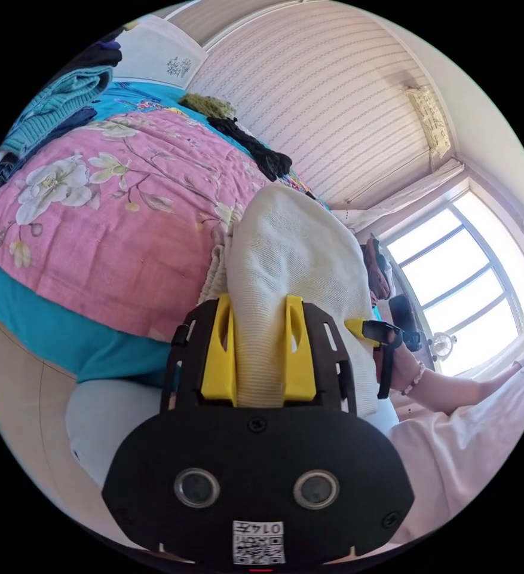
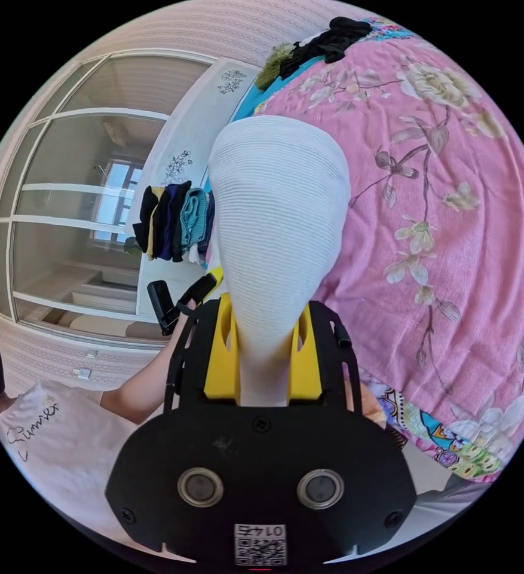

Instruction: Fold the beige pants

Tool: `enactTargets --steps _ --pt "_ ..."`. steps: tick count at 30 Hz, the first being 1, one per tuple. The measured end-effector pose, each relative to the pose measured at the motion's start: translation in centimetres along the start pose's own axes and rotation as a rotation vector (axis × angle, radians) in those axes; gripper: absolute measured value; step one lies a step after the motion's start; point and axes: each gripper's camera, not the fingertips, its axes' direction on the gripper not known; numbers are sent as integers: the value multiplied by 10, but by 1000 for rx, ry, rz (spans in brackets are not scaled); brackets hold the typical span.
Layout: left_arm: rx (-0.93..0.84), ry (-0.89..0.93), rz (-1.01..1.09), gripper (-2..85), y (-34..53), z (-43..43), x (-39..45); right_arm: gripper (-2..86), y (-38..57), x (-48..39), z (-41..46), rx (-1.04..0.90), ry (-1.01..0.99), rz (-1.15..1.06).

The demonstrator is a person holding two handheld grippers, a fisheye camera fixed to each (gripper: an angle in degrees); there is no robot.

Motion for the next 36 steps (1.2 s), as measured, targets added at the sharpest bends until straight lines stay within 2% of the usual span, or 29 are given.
enactTargets --steps 6,15,19,24,25,27,29,32,34,36 --pt "87 85 -63 106 6 -28 4 117 5 -27 1 -20 50 -162" --pt "444 110 -77 101 -14 -108 38 116 -71 -89 13 -174 17 -483" --pt "567 36 -49 102 -81 -138 42 116 -159 -118 39 -200 -14 -587" --pt "677 -159 107 110 -224 -181 56 123 -307 -137 67 -85 -161 -598" --pt "665 -215 132 116 -268 -184 50 130 -348 -134 76 -33 -199 -570" --pt "604 -205 65 121 -329 -186 27 141 -410 -116 101 30 -258 -477" --pt "465 -338 37 121 -388 -173 -5 155 -477 -71 155 67 -212 -333" --pt "295 -465 -90 104 -415 -122 -59 142 -517 19 243 7 -33 -120" --pt "196 -463 -165 99 -415 -87 -94 119 -524 76 288 -46 73 -11" --pt "90 -503 -222 101 -412 -56 -121 102 -527 123 312 -48 93 35"
